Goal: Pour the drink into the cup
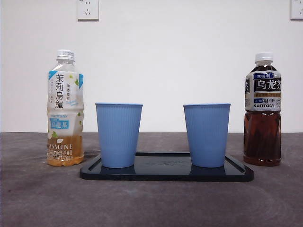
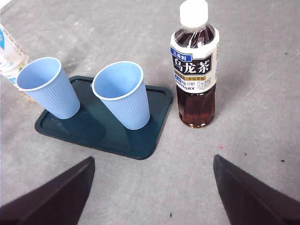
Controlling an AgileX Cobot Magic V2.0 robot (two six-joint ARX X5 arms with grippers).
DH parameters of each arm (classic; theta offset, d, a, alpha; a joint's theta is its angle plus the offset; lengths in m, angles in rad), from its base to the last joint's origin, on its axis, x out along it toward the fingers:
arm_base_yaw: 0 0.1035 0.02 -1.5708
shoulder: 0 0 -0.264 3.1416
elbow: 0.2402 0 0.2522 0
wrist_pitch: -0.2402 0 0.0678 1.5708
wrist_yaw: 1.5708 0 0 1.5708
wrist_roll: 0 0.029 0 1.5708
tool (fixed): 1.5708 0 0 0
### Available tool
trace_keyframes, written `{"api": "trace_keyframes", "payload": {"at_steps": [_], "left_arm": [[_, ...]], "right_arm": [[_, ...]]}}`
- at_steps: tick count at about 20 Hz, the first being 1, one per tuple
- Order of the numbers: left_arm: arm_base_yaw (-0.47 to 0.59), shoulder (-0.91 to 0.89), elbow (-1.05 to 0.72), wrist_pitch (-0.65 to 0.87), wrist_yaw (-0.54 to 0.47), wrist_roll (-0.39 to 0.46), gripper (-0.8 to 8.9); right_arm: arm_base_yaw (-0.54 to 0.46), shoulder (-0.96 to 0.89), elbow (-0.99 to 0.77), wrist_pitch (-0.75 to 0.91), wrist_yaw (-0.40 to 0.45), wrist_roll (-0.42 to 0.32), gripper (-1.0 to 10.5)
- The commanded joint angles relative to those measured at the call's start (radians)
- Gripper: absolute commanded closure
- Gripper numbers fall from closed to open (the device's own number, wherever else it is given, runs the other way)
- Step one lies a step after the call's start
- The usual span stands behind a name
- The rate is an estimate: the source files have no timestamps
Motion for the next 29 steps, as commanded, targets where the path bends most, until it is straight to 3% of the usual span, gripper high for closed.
{"api": "trace_keyframes", "payload": {"at_steps": [1,6,11,18,24,29], "left_arm": [[-0.005,0.003,0.023,0.005,0.003,0.006,3.35],[-0.005,0.003,0.023,0.005,0.003,0.006,3.35],[-0.006,0.004,0.023,0.005,0.003,0.007,3.35],[-0.006,0.004,0.023,0.013,0.003,0.007,3.35],[-0.006,0.004,0.023,0.032,0.003,0.007,3.35],[-0.006,0.004,0.023,0.054,0.003,0.007,3.36]], "right_arm": [[0.002,0.004,0.009,0.006,-0.002,0.029,5.4],[0.016,0.003,-0.068,0.045,-0.004,0.069,5.2],[0.037,0.003,-0.233,0.229,-0.028,0.196,5.1],[0.077,0.012,-0.416,0.578,0.079,0.305,5.1],[0.138,0.124,-0.553,0.902,0.177,0.321,5.1],[0.159,0.321,-0.563,1.127,0.216,0.286,5.1]]}}
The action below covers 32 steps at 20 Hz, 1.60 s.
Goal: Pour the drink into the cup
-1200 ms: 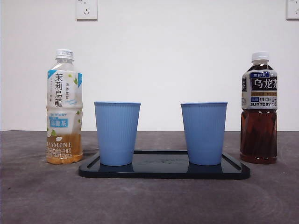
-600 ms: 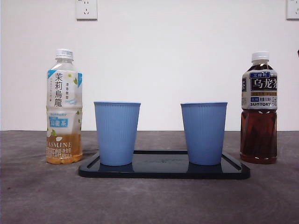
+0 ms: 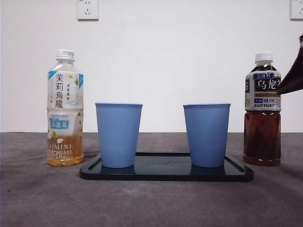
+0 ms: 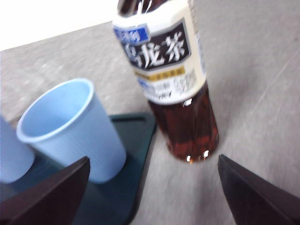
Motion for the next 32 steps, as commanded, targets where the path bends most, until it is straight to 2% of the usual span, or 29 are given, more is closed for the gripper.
{"api": "trace_keyframes", "payload": {"at_steps": [1,8,15,28,32], "left_arm": [[-0.002,0.004,0.022,0.025,0.003,0.008,3.36],[-0.002,0.004,0.022,0.028,0.002,0.008,3.36],[-0.002,0.004,0.022,0.031,0.002,0.010,3.36],[-0.002,0.004,0.022,0.031,0.002,0.013,3.36],[-0.002,0.004,0.022,0.031,0.002,0.013,3.36]], "right_arm": [[0.005,0.091,-0.002,0.104,0.007,-0.017,5.1],[0.004,0.409,-0.002,0.449,0.008,-0.039,5.1],[0.004,0.651,0.010,0.708,0.027,-0.047,5.1],[0.004,0.873,0.179,0.758,0.050,-0.113,5.1],[0.004,0.877,0.185,0.758,0.084,-0.119,6.4]]}}
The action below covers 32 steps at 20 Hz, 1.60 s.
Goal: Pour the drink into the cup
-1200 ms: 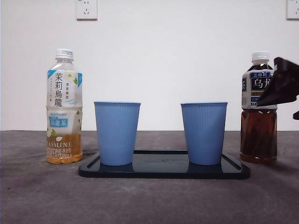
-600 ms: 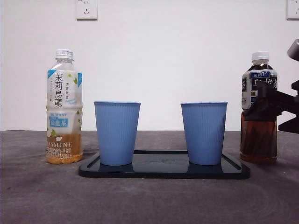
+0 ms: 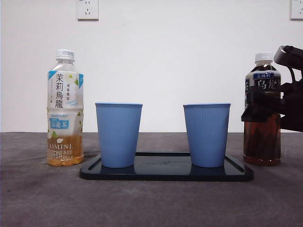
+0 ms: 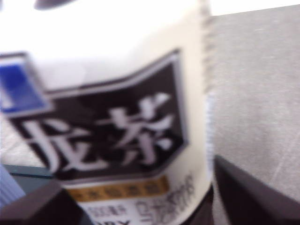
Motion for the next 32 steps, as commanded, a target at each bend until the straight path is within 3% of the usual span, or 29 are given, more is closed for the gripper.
{"api": "trace_keyframes", "payload": {"at_steps": [1,4,8,11,15,19,23,27,32], "left_arm": [[-0.002,0.004,0.021,0.011,0.002,0.013,3.36],[-0.002,0.004,0.021,0.011,0.002,0.015,3.36],[-0.002,0.004,0.021,0.011,0.002,0.016,3.36],[-0.002,0.004,0.021,0.011,0.002,0.023,3.36],[-0.002,0.004,0.021,0.011,0.002,0.023,3.36],[-0.002,0.004,0.021,0.011,0.002,0.023,3.36],[-0.002,0.004,0.021,0.011,0.002,0.023,3.36],[-0.010,0.004,0.021,0.011,0.002,0.023,3.36],[-0.037,0.004,0.021,0.011,0.002,0.023,3.36]], "right_arm": [[0.004,0.019,0.010,0.010,0.007,-0.017,6.7],[0.004,0.018,0.010,0.028,-0.002,-0.017,7.4],[0.004,-0.050,0.011,0.004,0.000,-0.017,7.5],[0.003,-0.159,0.041,-0.147,0.014,-0.054,7.5],[0.003,-0.314,0.163,-0.482,0.057,-0.164,7.5],[0.014,-0.388,0.365,-0.865,0.091,-0.347,7.5],[0.071,-0.387,0.529,-1.158,0.181,-0.557,7.5],[0.158,-0.386,0.577,-1.299,0.366,-0.767,7.5],[0.232,-0.386,0.578,-1.367,0.556,-0.957,7.5]]}}
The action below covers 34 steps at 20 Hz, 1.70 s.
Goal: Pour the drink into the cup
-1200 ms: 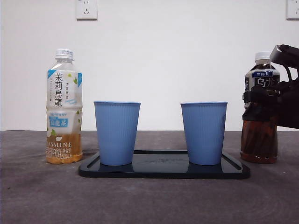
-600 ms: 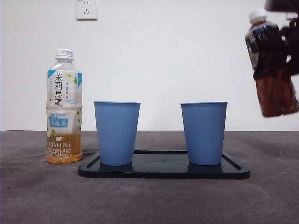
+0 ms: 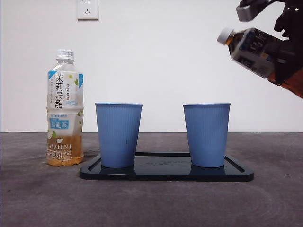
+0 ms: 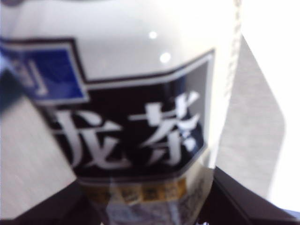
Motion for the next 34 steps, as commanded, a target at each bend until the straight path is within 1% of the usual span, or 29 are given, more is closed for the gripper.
{"api": "trace_keyframes", "payload": {"at_steps": [1,5,7,9,11,18,34], "left_arm": [[-0.013,0.004,0.021,0.008,0.002,0.014,3.36],[-0.033,0.004,0.021,0.008,0.002,0.014,3.36],[-0.043,0.004,0.021,0.008,0.002,0.014,3.36],[-0.051,0.004,0.021,0.008,0.002,0.014,3.36],[-0.058,0.003,0.021,0.008,0.002,0.014,3.36],[-0.070,0.003,0.021,0.007,0.002,0.014,3.36],[-0.077,0.003,0.021,0.007,0.002,0.014,3.36]], "right_arm": [[0.024,-0.002,0.034,0.041,0.094,-0.132,7.5],[0.047,0.001,0.034,0.036,0.188,-0.265,7.5],[0.060,0.011,0.034,0.035,0.235,-0.319,7.5],[0.076,0.023,0.034,0.033,0.264,-0.361,7.5],[0.095,0.040,0.034,0.035,0.292,-0.385,7.5],[0.121,0.103,0.034,0.049,0.340,-0.412,7.5],[0.121,0.148,0.034,0.056,0.345,-0.426,7.5]]}}
